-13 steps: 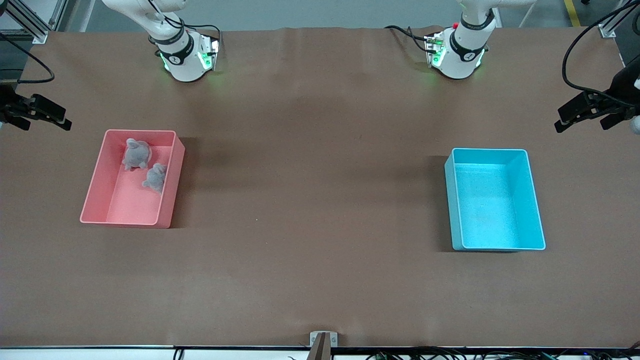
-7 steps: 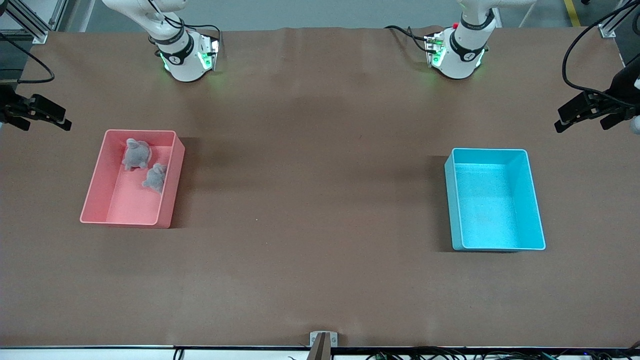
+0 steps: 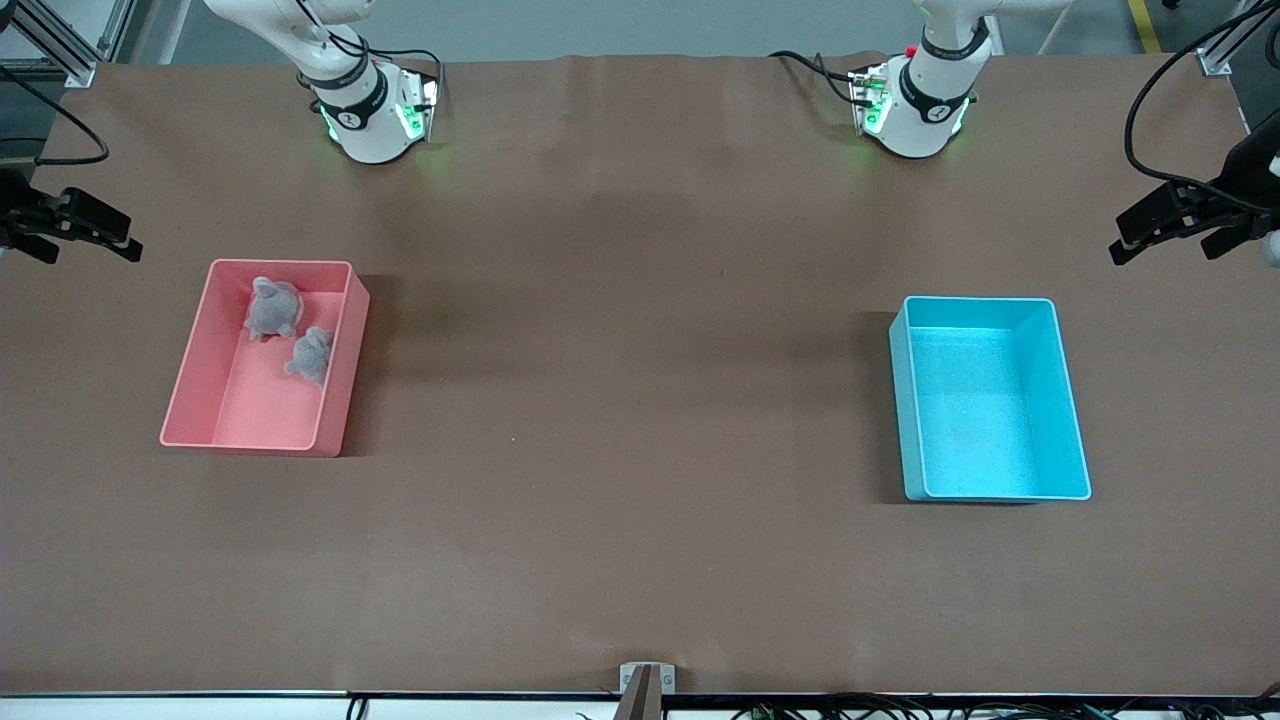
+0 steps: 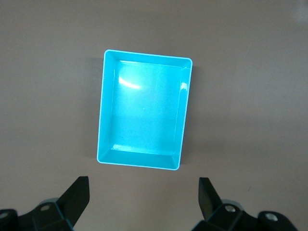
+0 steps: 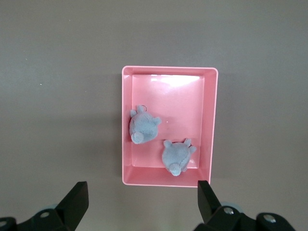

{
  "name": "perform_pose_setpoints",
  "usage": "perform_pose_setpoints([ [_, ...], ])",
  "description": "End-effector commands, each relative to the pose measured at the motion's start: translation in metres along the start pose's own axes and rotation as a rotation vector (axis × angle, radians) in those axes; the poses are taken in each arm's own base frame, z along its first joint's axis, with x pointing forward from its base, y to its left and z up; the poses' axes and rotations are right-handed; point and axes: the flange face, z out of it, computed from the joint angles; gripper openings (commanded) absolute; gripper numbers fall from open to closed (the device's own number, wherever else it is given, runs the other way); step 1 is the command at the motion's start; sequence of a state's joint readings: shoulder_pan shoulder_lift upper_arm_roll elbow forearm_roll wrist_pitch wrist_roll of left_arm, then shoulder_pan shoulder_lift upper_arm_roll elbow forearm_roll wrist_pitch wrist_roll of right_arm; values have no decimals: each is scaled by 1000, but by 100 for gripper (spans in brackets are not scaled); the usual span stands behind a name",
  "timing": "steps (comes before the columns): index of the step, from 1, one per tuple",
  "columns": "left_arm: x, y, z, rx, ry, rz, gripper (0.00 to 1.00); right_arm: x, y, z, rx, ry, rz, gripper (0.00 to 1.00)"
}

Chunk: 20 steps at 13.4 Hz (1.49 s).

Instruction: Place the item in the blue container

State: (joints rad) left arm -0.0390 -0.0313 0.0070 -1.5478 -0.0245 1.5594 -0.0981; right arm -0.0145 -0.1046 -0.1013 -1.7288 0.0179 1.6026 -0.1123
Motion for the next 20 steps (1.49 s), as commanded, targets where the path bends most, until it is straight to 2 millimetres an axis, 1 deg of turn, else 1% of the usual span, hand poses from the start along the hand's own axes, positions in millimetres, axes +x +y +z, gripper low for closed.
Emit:
perform_pose_setpoints([
  [1, 0, -1, -5, -22, -8, 3, 100, -8, 0, -1, 4, -4, -11, 100],
  [8, 0, -1, -5, -22, -8, 3, 100, -9, -2, 1, 7, -26, -13, 100],
  [12, 0, -1, -5, -22, -8, 3, 100, -7, -1, -8, 6, -10, 1, 100],
  [13, 0, -1, -5, -22, -8, 3, 100, -4, 0, -3, 6, -18, 2, 100],
  [14, 0, -1, -5, -22, -8, 3, 100, 4, 1, 9, 7, -36, 5, 100],
  [15, 0, -1, -5, -22, -8, 3, 100, 13, 3, 26, 9, -68, 0, 100],
  [16, 0, 0, -6, -22, -7, 3, 100, 21, 4, 36, 7, -70, -2, 100],
  [19, 0, 0, -6, -22, -7, 3, 100, 50, 8, 83, -15, -103, -5, 100],
  [20, 0, 0, -6, -22, -7, 3, 100, 58, 10, 95, -12, -119, -1, 100],
])
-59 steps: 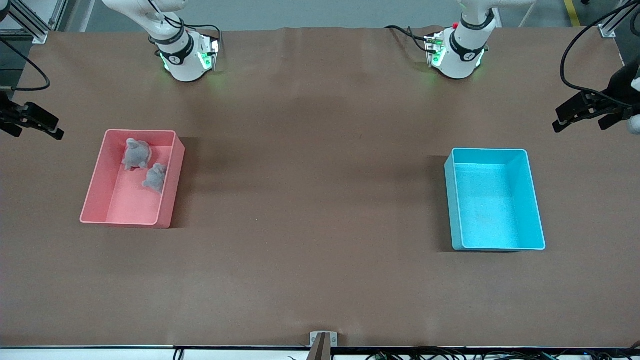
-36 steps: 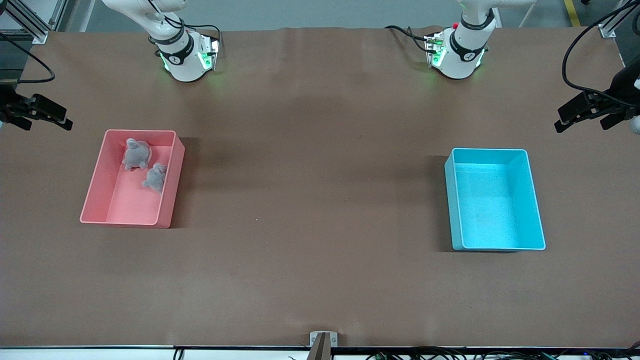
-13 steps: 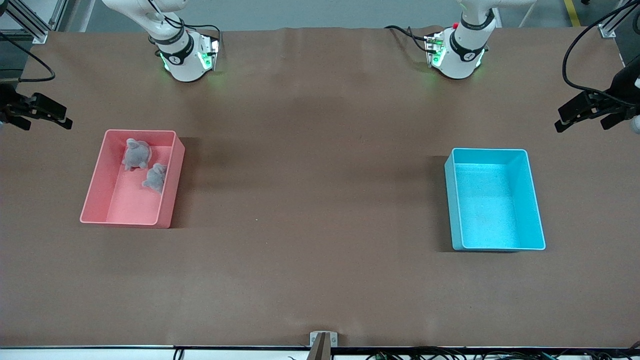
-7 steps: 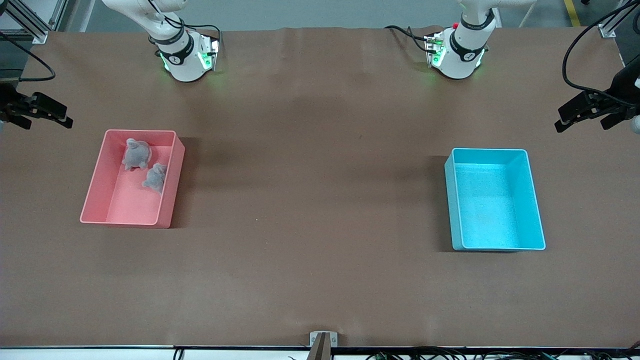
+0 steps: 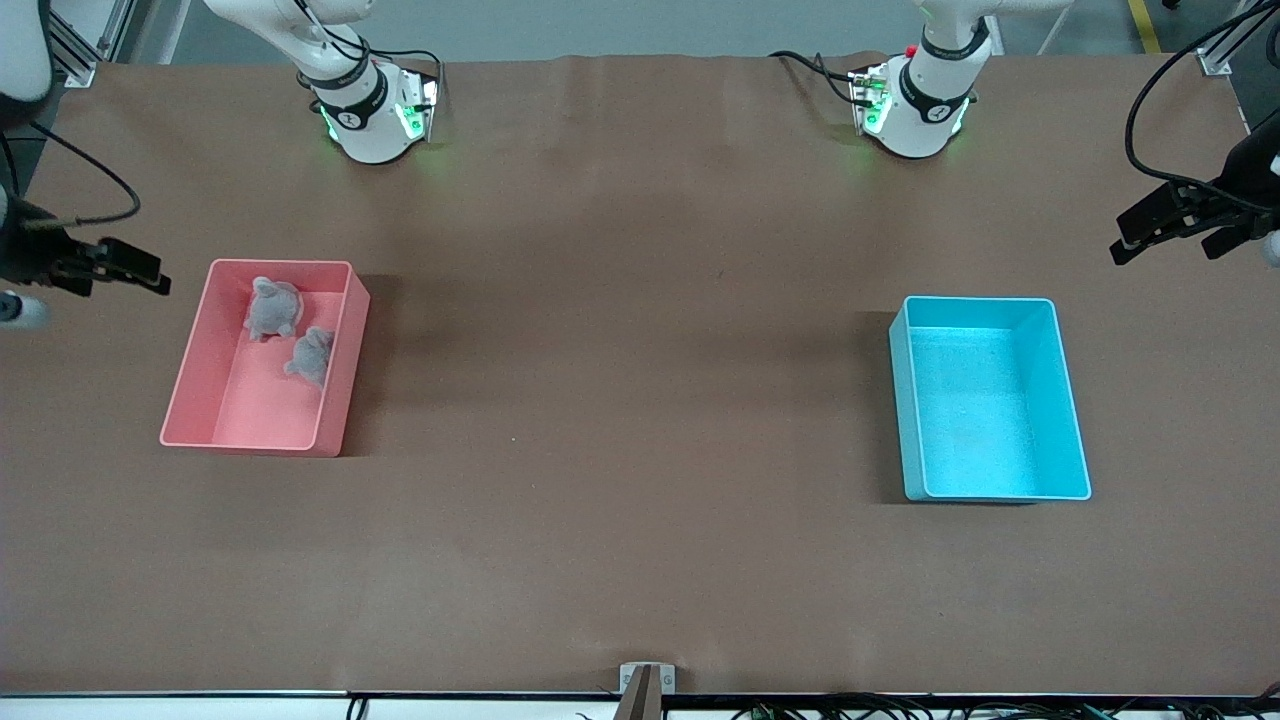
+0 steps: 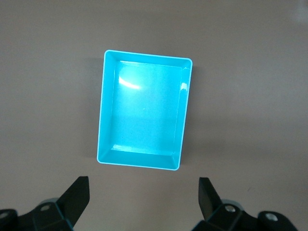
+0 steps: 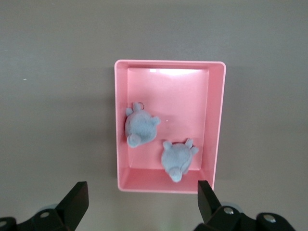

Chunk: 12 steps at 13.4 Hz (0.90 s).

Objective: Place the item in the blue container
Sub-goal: 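Reach the right gripper down into the pink box toward a grey plush toy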

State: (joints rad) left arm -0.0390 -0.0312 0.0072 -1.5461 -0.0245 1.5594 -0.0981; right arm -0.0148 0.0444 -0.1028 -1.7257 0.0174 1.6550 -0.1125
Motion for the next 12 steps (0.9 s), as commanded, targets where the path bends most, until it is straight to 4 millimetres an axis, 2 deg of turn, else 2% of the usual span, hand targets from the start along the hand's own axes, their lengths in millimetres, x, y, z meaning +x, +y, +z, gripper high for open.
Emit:
perform_pose_setpoints([
  [1, 0, 0, -5, -22, -8, 3, 100, 18, 5, 26, 2, -35, 2, 100],
  [3, 0, 0, -5, -22, -8, 3, 100, 17, 6, 48, 8, -46, 33, 100],
  [5, 0, 0, -5, -22, -8, 3, 100, 10, 6, 87, 14, -52, 109, 100],
  [8, 0, -1, -5, -22, -8, 5, 100, -2, 9, 130, 15, -25, 138, 100],
  [9, 0, -1, -5, -22, -8, 5, 100, -5, 20, 143, 20, -24, 200, 100],
  [12, 0, -1, -5, -22, -8, 6, 100, -9, 21, 169, 73, -35, 376, 99],
])
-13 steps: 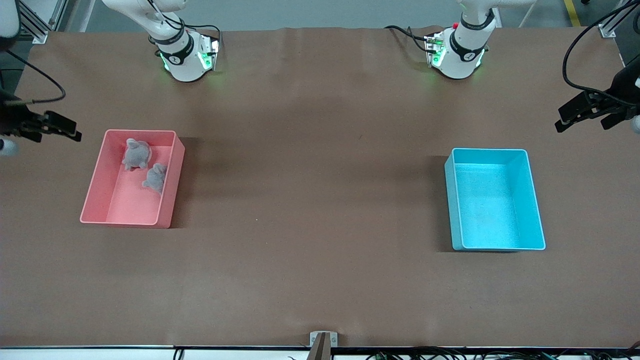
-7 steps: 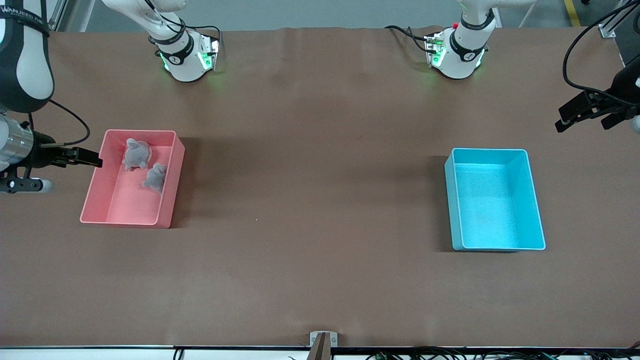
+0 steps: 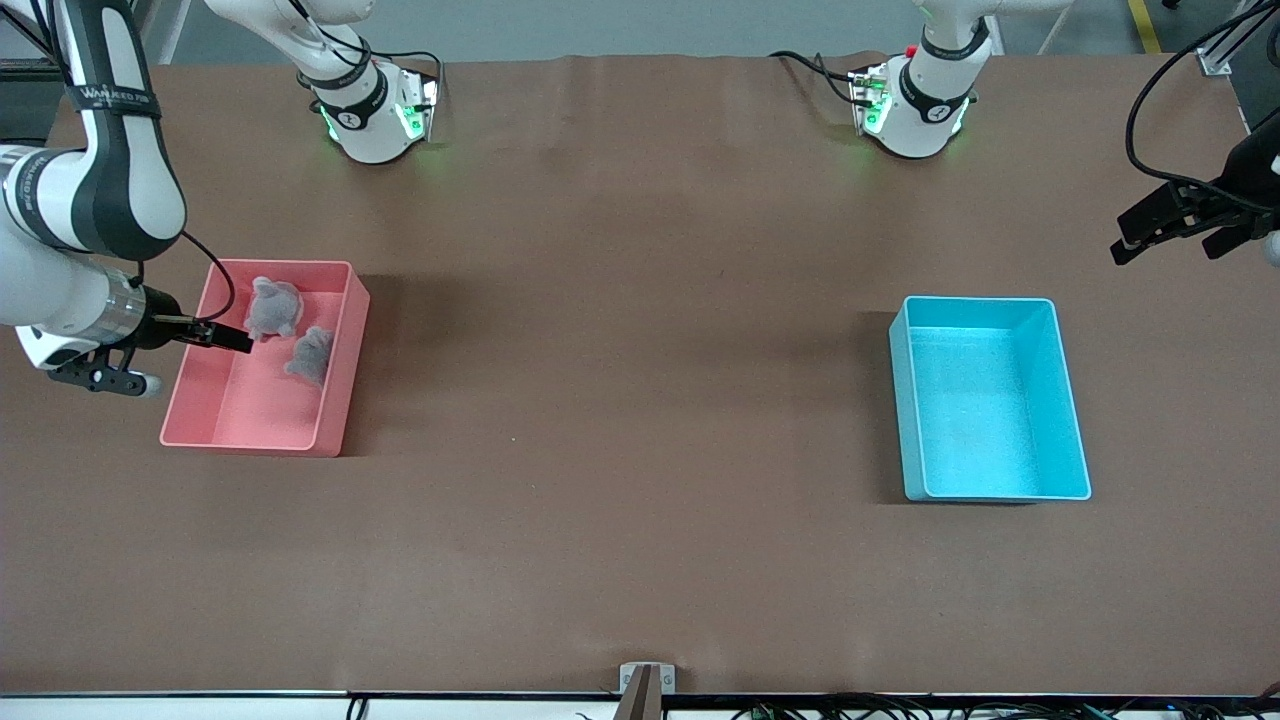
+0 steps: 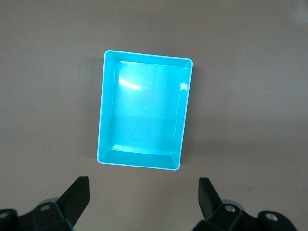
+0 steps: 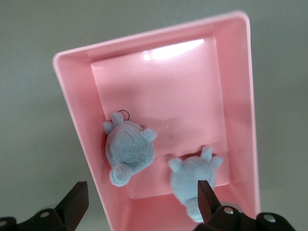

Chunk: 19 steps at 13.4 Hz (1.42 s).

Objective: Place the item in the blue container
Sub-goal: 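Reach the right gripper down into the pink box toward a grey plush toy, then close the right gripper on the grey plush toy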

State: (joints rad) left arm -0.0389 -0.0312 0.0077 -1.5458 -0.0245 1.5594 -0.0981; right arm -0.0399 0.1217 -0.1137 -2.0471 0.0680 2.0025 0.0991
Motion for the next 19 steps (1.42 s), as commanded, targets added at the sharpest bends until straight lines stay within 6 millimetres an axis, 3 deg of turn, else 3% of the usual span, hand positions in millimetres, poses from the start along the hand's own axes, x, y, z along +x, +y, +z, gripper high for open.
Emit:
perform_pose_setpoints([
  [1, 0, -1, -4, -22, -10, 7, 100, -14, 8, 17, 42, 5, 161, 99],
  [4, 0, -2, -5, -22, -8, 5, 100, -8, 5, 51, 93, -53, 348, 99],
  [12, 0, -2, -5, -22, -8, 5, 100, 1, 17, 122, 160, -154, 504, 98],
  [19, 0, -1, -5, -22, -8, 7, 100, -4, 18, 149, 205, -218, 570, 100],
])
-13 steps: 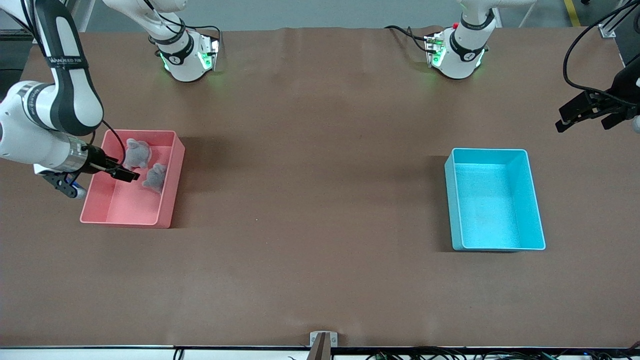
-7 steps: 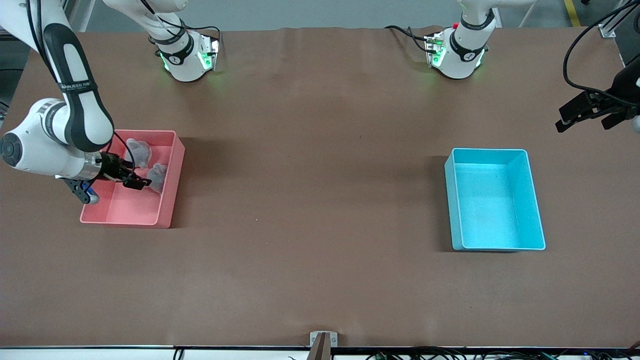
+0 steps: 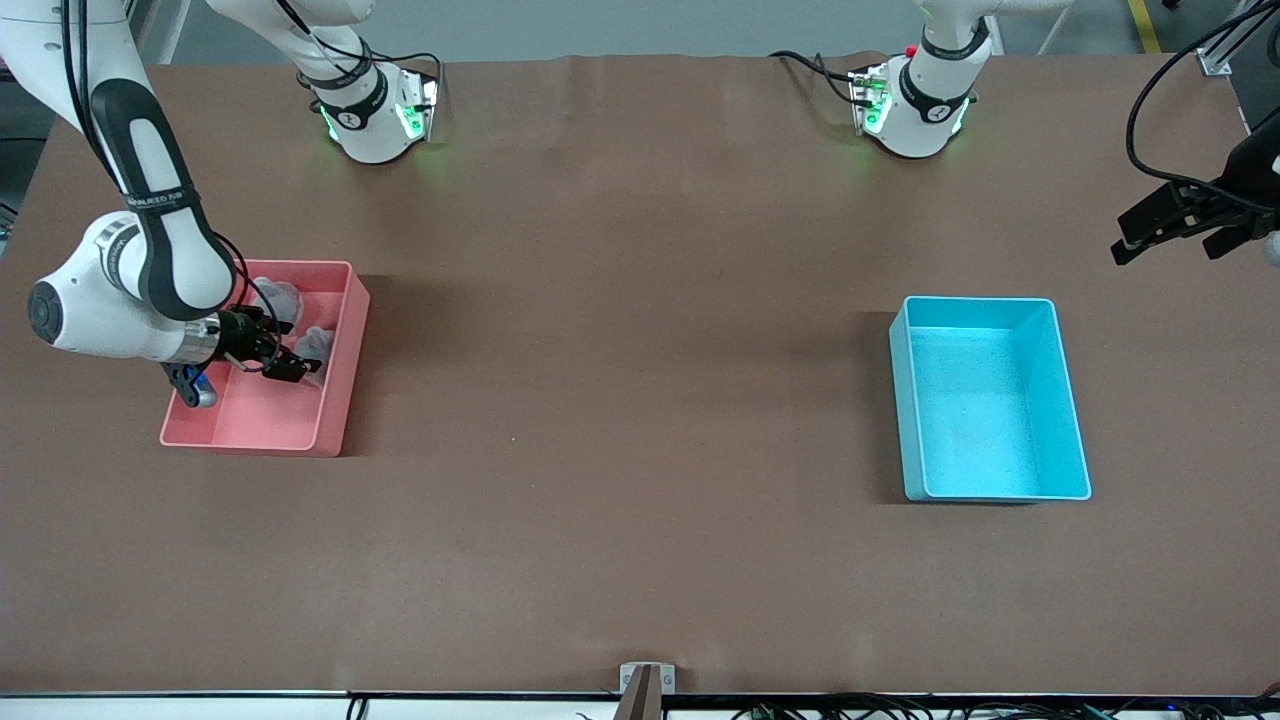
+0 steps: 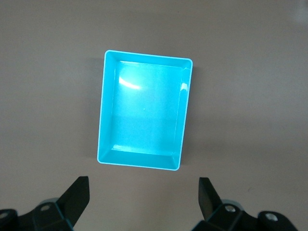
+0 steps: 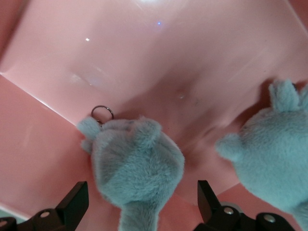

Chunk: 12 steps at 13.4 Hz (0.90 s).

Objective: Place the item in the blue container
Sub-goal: 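Close the right gripper on the grey plush toy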

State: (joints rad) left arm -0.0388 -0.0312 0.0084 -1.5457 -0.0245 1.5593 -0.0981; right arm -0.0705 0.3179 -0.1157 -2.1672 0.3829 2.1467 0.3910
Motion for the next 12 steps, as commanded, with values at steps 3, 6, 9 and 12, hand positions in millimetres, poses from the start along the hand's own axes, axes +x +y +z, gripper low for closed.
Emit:
perform_pose_setpoints([
  [3, 0, 0, -5, -22, -8, 7, 100, 2, 7, 10, 21, -15, 41, 100],
  [6, 0, -1, -5, -22, -8, 6, 100, 4, 8, 14, 19, -10, 44, 100],
  [9, 0, -1, -5, -22, -8, 6, 100, 6, 9, 18, 19, -3, 47, 100],
  [12, 0, -1, -5, -22, -8, 6, 100, 6, 9, 19, 18, -6, 49, 96],
])
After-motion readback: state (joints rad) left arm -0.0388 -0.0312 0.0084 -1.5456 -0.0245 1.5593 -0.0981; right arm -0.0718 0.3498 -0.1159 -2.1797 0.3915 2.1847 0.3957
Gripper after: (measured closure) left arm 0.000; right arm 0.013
